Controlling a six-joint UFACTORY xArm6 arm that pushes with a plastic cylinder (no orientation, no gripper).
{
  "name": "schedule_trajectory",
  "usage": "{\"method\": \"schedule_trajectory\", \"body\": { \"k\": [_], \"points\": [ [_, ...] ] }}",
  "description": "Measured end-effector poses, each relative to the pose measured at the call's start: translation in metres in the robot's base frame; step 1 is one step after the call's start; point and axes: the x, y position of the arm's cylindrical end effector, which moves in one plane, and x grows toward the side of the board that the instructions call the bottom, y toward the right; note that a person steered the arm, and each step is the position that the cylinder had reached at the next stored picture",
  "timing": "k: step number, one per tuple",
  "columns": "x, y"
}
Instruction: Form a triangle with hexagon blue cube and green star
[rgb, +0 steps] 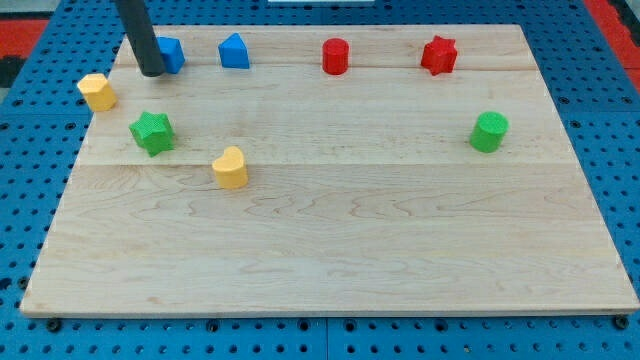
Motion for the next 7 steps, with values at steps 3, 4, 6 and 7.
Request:
{"method": "schedule_trajectory", "body": {
  "k": [3,4,6,7],
  "points": [
    [-0.015,0.018],
    [-0.014,0.027],
    [0.009,0.092],
    [0.036,0.136]
  ]
}}
